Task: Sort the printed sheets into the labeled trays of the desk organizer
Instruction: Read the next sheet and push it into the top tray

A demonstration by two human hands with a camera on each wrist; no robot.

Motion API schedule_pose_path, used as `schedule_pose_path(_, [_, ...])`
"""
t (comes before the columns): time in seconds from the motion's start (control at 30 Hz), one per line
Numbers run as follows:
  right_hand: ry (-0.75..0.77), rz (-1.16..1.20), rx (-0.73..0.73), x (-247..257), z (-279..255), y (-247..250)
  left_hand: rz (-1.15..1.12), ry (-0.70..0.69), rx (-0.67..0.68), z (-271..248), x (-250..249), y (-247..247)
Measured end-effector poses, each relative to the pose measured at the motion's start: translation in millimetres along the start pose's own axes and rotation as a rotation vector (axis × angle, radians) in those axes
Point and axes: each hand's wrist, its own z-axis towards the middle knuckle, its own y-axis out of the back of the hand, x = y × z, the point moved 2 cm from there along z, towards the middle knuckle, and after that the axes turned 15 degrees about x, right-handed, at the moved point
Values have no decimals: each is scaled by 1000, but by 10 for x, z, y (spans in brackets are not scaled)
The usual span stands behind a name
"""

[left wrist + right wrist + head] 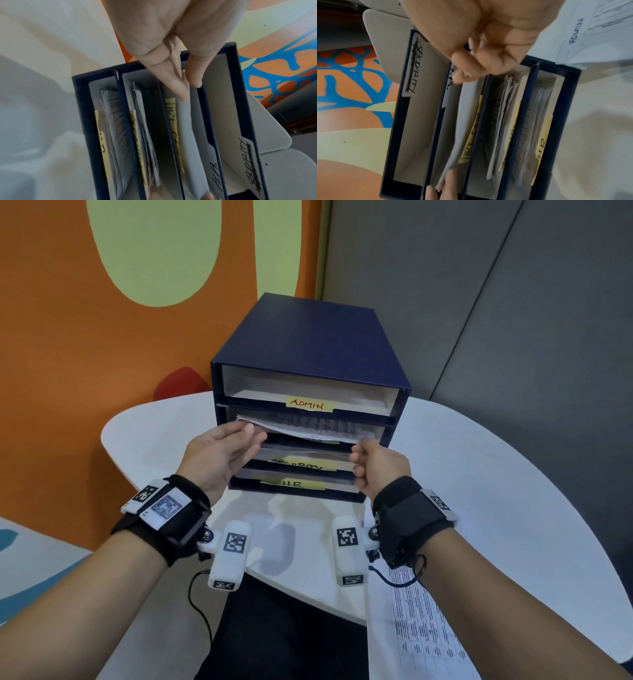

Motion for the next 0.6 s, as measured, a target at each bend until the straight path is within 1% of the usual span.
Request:
schedule_pose_path(0.1, [65, 103, 42, -10, 17, -68, -52, -17, 39, -8, -17, 0])
schedule_pose_path(0.2, [104, 100, 50, -50, 0, -82, -84, 3, 81, 2, -8, -14])
schedule_pose_path(0.27, [92, 80, 51, -75, -20, -64, -98, 20, 104, -3, -1, -45])
schedule_pose_path(0.43, [93, 13, 69, -120, -108, -5, -161, 4, 181, -7, 9, -69])
schedule_pose_path(0.53, [76, -33, 69, -167, -162, 62, -132, 19, 202, -38, -4, -117])
schedule_pose_path(0.6, [63, -64, 60, -189, -202, 117, -72, -3, 210, -77, -33, -159])
